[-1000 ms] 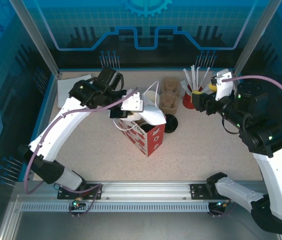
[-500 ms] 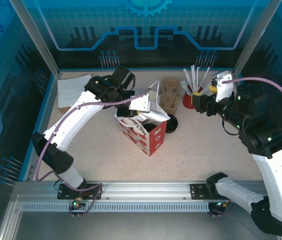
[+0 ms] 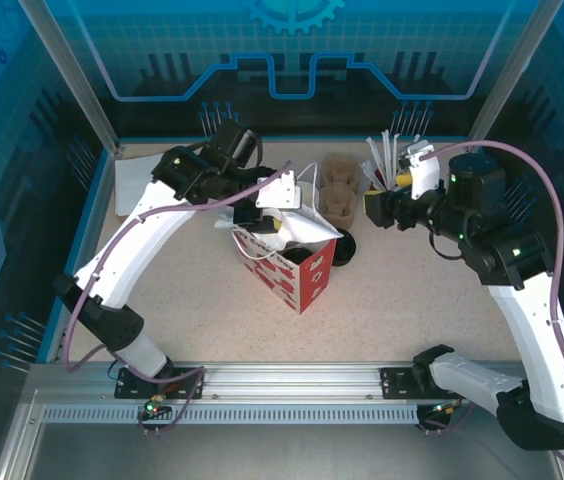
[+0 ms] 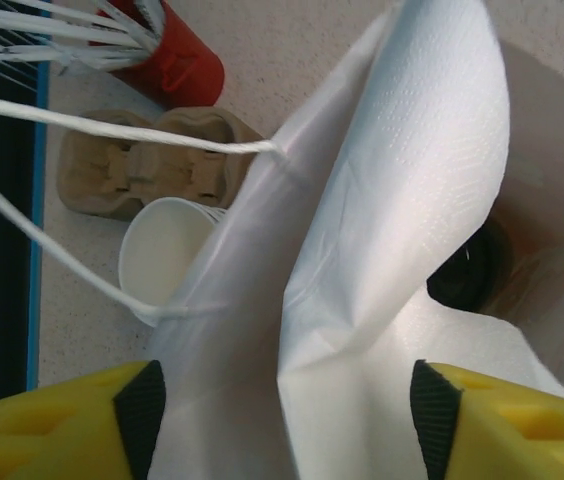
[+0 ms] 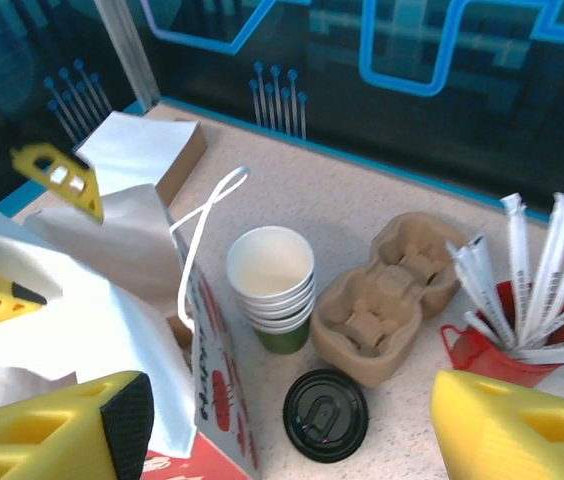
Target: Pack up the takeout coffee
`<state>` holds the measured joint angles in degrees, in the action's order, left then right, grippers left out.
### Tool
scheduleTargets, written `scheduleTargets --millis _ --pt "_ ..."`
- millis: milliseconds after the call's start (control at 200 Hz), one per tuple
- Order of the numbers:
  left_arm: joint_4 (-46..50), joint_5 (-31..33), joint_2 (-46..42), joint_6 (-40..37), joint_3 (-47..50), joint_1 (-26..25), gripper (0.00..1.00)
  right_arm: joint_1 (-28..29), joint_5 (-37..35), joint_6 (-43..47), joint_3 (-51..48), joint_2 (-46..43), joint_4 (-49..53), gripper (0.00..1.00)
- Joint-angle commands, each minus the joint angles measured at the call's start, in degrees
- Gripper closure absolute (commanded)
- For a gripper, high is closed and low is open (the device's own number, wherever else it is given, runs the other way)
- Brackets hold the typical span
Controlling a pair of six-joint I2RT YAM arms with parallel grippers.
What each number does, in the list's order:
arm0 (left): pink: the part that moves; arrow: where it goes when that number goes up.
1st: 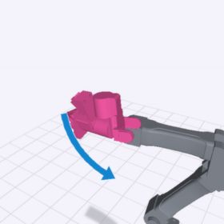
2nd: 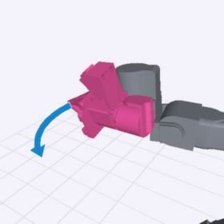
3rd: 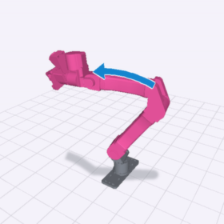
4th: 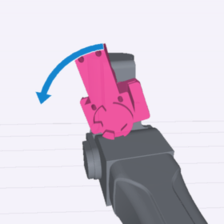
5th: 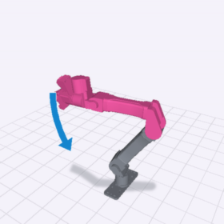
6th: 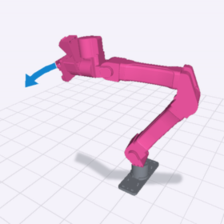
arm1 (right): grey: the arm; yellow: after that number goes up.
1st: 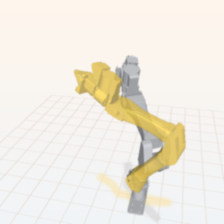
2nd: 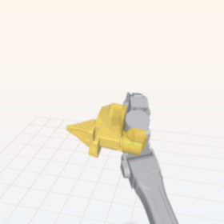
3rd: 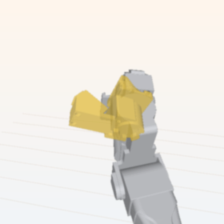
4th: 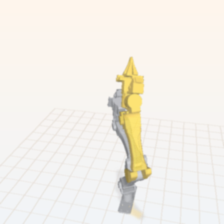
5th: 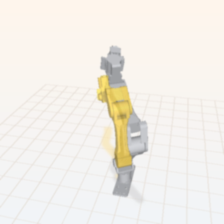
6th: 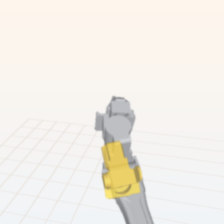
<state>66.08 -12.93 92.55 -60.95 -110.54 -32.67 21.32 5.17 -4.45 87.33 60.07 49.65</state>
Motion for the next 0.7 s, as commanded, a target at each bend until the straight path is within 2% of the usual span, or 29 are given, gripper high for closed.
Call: scheduleTargets --millis 0,170,270,405,560,695 --pt "-3.10 -3.79 -3.54 3.20 -1.49 1.40 0.26 -0.59 6.11 0.24 2.77 1.86 2.82 0.23" --pt "-11.14 -6.78 -9.68 12.40 1.37 4.69 0.19 2.94 9.14 2.36 5.48 5.98 5.21 0.24" --pt "-18.79 -6.38 -15.66 20.28 6.83 6.75 0.15 7.70 7.31 4.65 7.55 8.83 6.22 0.25" --pt "-27.16 -4.79 -23.42 32.33 14.75 7.00 0.12 13.75 4.52 5.92 11.39 14.19 7.70 0.26" --pt "-35.32 5.45 -32.40 50.39 24.90 7.00 0.09 18.12 1.94 6.23 16.98 21.52 9.55 0.33" --pt "-37.06 9.91 -39.45 57.69 32.97 6.94 0.10 20.81 -1.63 7.63 22.83 28.05 11.97 0.35"
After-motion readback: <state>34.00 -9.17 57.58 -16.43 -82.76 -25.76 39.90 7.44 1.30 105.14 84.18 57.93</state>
